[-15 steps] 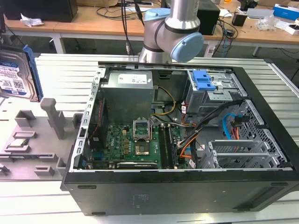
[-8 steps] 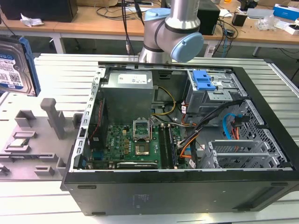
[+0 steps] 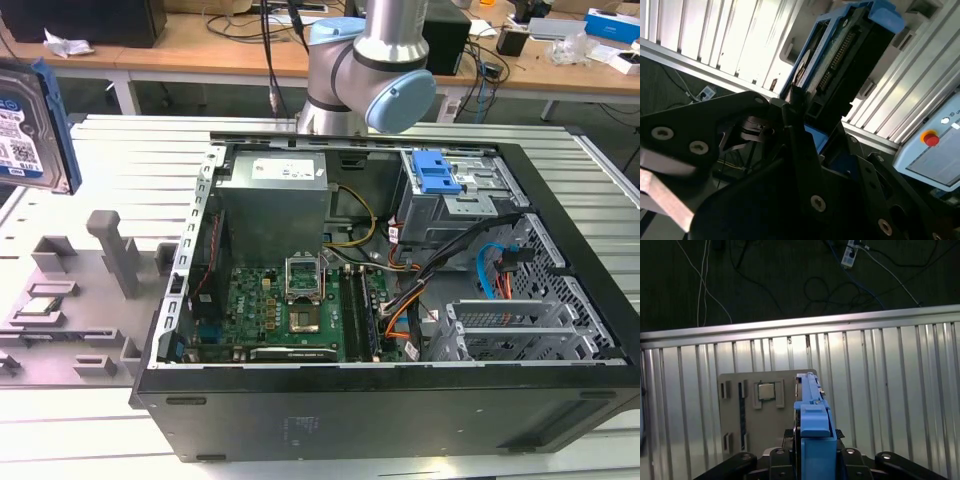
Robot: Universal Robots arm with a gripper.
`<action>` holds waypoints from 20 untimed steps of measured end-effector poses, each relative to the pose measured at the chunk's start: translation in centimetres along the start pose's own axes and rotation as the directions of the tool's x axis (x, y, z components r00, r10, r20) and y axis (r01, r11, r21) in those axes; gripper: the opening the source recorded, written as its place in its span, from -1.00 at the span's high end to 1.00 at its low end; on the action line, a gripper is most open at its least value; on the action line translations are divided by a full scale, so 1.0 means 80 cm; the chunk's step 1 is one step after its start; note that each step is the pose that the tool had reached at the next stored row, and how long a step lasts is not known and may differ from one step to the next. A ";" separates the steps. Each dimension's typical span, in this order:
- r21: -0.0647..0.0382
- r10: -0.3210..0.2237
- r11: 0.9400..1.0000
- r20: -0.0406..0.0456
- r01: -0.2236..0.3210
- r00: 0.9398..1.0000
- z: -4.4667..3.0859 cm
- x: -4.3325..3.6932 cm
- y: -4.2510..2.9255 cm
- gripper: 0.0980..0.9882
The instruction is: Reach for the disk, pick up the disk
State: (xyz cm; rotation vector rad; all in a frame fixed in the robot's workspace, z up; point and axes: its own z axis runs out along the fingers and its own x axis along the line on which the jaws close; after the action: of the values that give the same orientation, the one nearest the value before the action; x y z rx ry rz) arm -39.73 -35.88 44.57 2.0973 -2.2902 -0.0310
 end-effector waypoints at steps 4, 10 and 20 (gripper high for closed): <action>0.000 0.000 1.000 0.000 0.000 1.000 -0.0101 0.000 0.0002 0.38; 0.000 0.000 1.000 0.000 0.000 1.000 -0.0266 0.000 0.0008 0.38; 0.000 0.000 1.000 0.000 0.000 1.000 -0.0576 0.001 0.0019 0.38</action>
State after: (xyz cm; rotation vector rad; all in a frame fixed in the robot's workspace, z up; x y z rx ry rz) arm -39.69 -35.88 49.18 2.0973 -2.2902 -0.0309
